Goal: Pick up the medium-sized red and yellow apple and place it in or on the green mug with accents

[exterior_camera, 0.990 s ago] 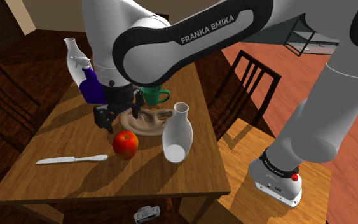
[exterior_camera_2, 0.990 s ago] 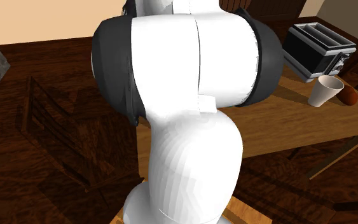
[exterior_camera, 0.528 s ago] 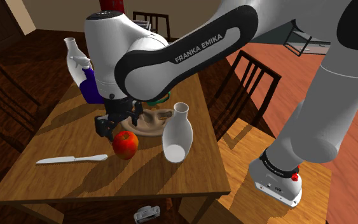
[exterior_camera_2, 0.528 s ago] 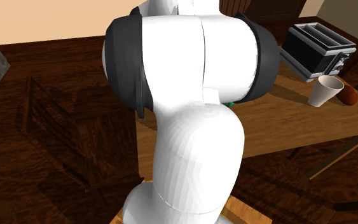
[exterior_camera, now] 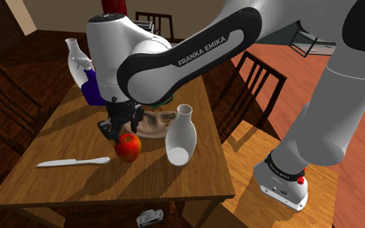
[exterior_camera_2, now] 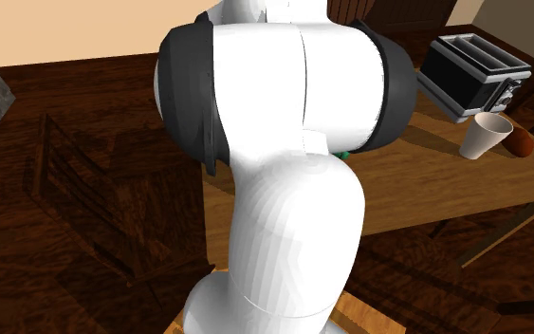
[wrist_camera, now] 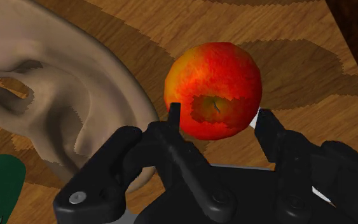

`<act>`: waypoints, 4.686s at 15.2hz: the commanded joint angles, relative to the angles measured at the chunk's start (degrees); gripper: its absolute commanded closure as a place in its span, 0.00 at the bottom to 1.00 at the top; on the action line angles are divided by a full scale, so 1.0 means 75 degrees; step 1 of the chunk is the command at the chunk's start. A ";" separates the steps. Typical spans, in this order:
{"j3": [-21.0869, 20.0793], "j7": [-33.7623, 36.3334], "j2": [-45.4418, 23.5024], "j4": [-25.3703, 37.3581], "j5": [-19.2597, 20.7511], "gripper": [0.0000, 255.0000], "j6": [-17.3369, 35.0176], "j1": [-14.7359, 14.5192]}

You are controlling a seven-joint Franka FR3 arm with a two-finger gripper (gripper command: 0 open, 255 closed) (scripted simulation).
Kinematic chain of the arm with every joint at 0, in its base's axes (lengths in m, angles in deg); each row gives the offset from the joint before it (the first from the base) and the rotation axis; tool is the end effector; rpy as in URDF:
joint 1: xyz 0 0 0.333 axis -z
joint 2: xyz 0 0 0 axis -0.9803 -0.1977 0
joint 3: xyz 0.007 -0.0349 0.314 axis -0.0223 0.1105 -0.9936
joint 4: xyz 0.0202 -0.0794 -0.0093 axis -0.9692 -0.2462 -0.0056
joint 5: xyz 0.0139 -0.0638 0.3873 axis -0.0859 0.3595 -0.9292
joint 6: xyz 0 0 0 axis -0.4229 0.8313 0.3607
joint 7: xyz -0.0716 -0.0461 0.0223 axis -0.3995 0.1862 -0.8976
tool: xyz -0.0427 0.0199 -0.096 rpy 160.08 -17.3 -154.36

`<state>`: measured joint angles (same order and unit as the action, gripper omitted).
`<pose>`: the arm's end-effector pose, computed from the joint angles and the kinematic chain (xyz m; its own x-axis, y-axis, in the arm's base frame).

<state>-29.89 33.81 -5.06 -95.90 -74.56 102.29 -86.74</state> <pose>0.4626 0.3801 0.4002 0.9998 0.0187 -0.0044 0.0183 -0.9976 -0.0660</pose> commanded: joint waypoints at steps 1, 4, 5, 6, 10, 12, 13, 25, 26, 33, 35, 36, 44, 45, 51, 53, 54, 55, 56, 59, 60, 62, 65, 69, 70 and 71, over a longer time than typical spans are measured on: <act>0.0000 0.0000 0.0000 0.0000 0.0000 1.00 0.0000 0.0000; 0.0000 0.0000 0.0000 0.0000 0.0000 1.00 0.0000 0.0000; 0.0000 0.0000 0.0000 0.0000 0.0000 1.00 0.0000 0.0000; 0.0000 0.0000 0.0000 0.0000 0.0000 1.00 0.0000 0.0000; -0.0008 -0.0017 0.0046 0.0052 -0.0031 1.00 -0.0091 0.0009; -0.0022 -0.0048 0.0131 0.0167 -0.0088 1.00 -0.0278 0.0024; -0.0029 -0.0063 0.0172 0.0227 -0.0115 1.00 -0.0372 0.0031; -0.0071 -0.0173 0.0527 0.1083 -0.0342 1.00 -0.1526 0.0082; -0.0073 -0.0177 0.0545 0.1166 -0.0353 1.00 -0.1625 0.0083; -0.0086 -0.0182 0.0618 0.1807 -0.0397 1.00 -0.2326 0.0082; -0.0090 -0.0176 0.0620 0.2009 -0.0398 1.00 -0.2531 0.0077; -0.0092 -0.0172 0.0619 0.2114 -0.0397 1.00 -0.2634 0.0074; 0.0040 -0.0515 0.0710 0.2712 -0.0474 1.00 -0.3318 0.0274; 0.0116 -0.0702 0.0766 0.2717 -0.0517 1.00 -0.3377 0.0383; 0.0576 -0.1762 0.0905 0.2959 -0.0657 1.00 -0.3780 0.0985; 0.0728 -0.2093 0.0878 0.3123 -0.0664 1.00 -0.3934 0.1166; 0.0801 -0.2254 0.0851 0.3221 -0.0661 1.00 -0.4015 0.1255; 0.0874 -0.2412 0.0814 0.3330 -0.0654 1.00 -0.4098 0.1342; 0.0944 -0.2568 0.0768 0.3450 -0.0644 1.00 -0.4184 0.1427; 0.1148 -0.3018 0.0574 0.3884 -0.0592 1.00 -0.4461 0.1671; 0.1213 -0.3163 0.0490 0.4055 -0.0568 1.00 -0.4560 0.1747; 0.1336 -0.3445 0.0291 0.4440 -0.0511 1.00 -0.4772 0.1895; 0.1505 -0.3848 -0.0092 0.5143 -0.0403 1.00 -0.5133 0.2097; 0.1599 -0.4099 -0.0242 0.5246 -0.0372 1.00 -0.5104 0.2242; 0.1603 -0.4114 -0.0189 0.5067 -0.0391 1.00 -0.4976 0.2260; 0.1607 -0.4128 -0.0139 0.4894 -0.0410 1.00 -0.4851 0.2277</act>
<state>-17.90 3.08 -6.49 -57.82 -77.49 64.87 -69.86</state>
